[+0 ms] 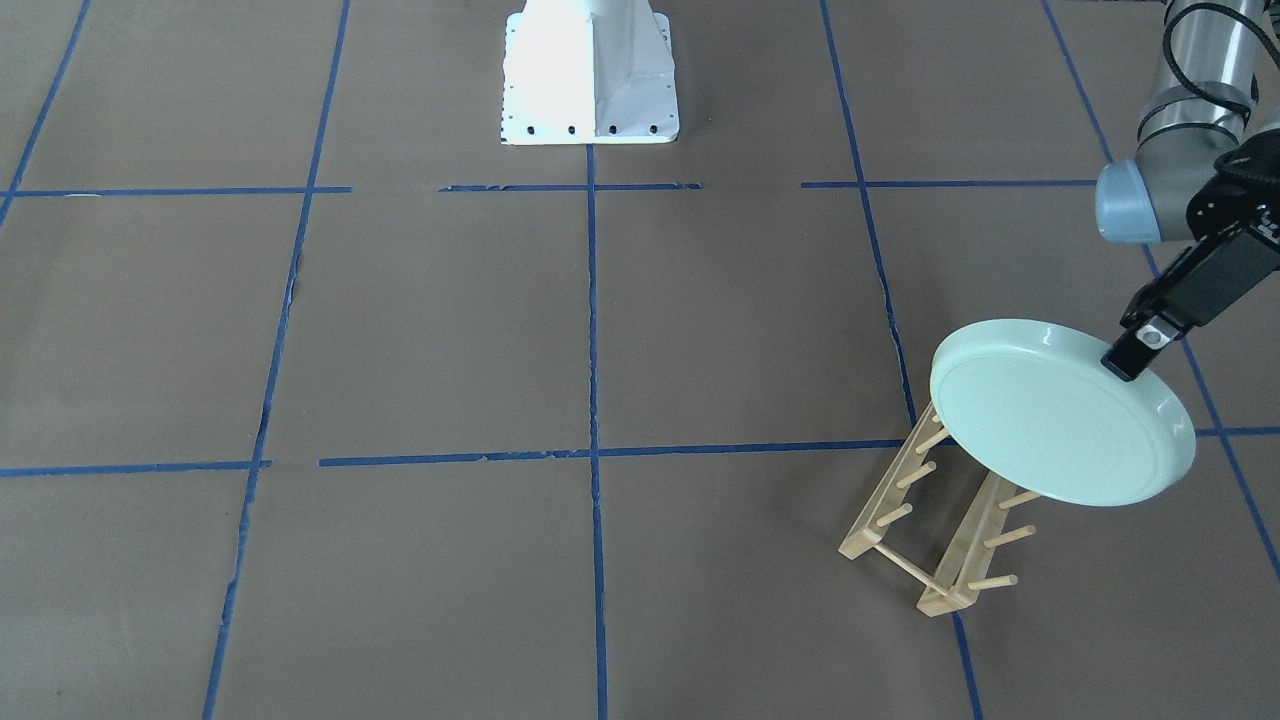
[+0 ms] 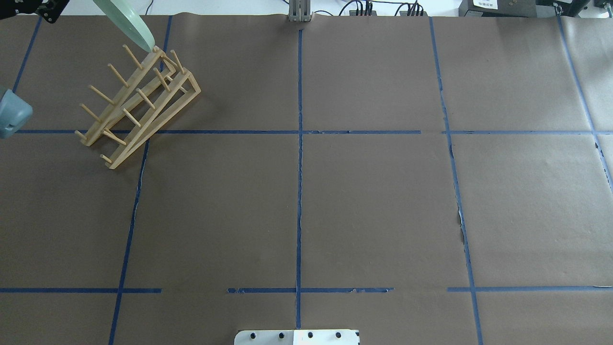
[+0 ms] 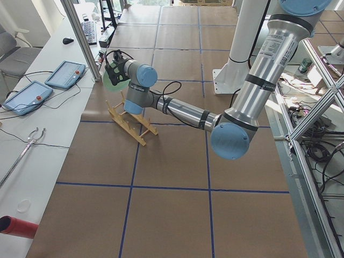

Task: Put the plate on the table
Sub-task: 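Lift the green plate up out of the wooden rack with the left gripper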

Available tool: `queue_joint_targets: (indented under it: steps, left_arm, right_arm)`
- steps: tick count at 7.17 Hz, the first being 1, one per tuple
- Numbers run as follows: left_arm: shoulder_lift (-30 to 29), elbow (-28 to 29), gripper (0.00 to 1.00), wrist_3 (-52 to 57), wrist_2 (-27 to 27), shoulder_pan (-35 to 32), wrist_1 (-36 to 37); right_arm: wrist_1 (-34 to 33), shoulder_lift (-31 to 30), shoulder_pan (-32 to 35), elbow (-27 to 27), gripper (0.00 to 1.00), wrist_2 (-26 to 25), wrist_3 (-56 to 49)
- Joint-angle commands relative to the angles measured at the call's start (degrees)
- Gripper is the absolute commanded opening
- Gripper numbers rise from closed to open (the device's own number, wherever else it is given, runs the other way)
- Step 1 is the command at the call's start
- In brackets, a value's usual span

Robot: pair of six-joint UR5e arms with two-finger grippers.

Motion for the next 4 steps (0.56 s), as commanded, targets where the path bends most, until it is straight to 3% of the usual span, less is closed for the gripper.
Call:
queue_joint_targets:
  steps: [1, 4]
  left_arm:
    - [-0.3, -11.1, 0.00, 11.8, -3.1, -0.3, 17.6]
    - [-2.1, -20.2, 0.00, 25.2, -3.5, 0.4, 37.5]
  right_arm:
    - [0.0, 0.0, 0.0, 0.0, 1.00, 0.0, 0.0]
    - [0.0, 0.0, 0.0, 0.0, 1.00, 0.0, 0.0]
